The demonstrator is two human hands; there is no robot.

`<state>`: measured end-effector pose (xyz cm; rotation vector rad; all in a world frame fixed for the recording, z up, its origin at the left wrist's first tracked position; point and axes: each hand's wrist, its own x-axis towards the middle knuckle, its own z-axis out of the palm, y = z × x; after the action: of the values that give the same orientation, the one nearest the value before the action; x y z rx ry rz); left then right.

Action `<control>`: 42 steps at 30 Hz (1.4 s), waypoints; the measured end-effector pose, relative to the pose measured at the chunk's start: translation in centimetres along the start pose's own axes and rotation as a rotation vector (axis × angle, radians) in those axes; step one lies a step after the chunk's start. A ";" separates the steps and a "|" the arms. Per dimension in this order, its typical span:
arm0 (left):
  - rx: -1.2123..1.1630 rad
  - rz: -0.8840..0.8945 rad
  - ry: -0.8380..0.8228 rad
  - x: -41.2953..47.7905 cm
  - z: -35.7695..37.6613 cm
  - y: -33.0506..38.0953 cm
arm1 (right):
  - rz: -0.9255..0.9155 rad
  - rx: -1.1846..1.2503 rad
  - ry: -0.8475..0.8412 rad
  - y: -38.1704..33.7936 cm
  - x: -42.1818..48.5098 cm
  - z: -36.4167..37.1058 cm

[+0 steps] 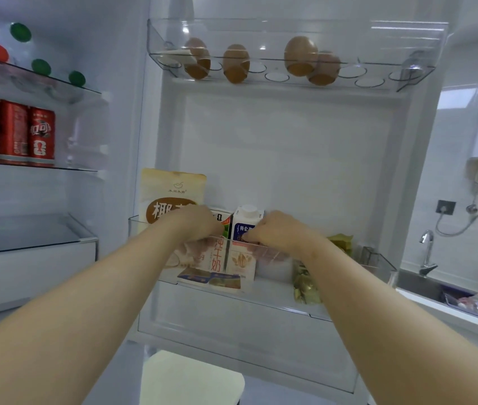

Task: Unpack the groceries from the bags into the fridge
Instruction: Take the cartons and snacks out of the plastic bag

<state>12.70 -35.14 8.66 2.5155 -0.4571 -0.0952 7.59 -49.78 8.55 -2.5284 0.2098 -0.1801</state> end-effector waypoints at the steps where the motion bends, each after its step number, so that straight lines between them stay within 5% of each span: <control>1: 0.026 0.056 0.073 0.0 0.1 -0.2 | -0.059 -0.039 0.102 0.0 -0.5 -0.1; 12: 0.079 0.555 0.434 -5.4 5.1 7.5 | -0.187 -0.125 0.729 7.1 -11.3 -5.1; 18: 0.049 0.877 0.496 -9.3 13.7 18.4 | 0.034 -0.207 0.786 17.1 -19.0 -9.9; 31: 0.034 1.094 -0.012 -14.1 43.2 35.9 | 0.674 -0.362 0.660 43.5 -36.4 -13.7; 42: 0.054 1.046 -0.464 -13.1 61.8 43.0 | 1.005 -0.207 0.527 58.9 -41.4 -13.2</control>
<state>-22.81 -96.74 -19.39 1.9761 -1.8862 -0.2519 -41.66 -97.17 -17.64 -2.1943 1.7013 -0.4151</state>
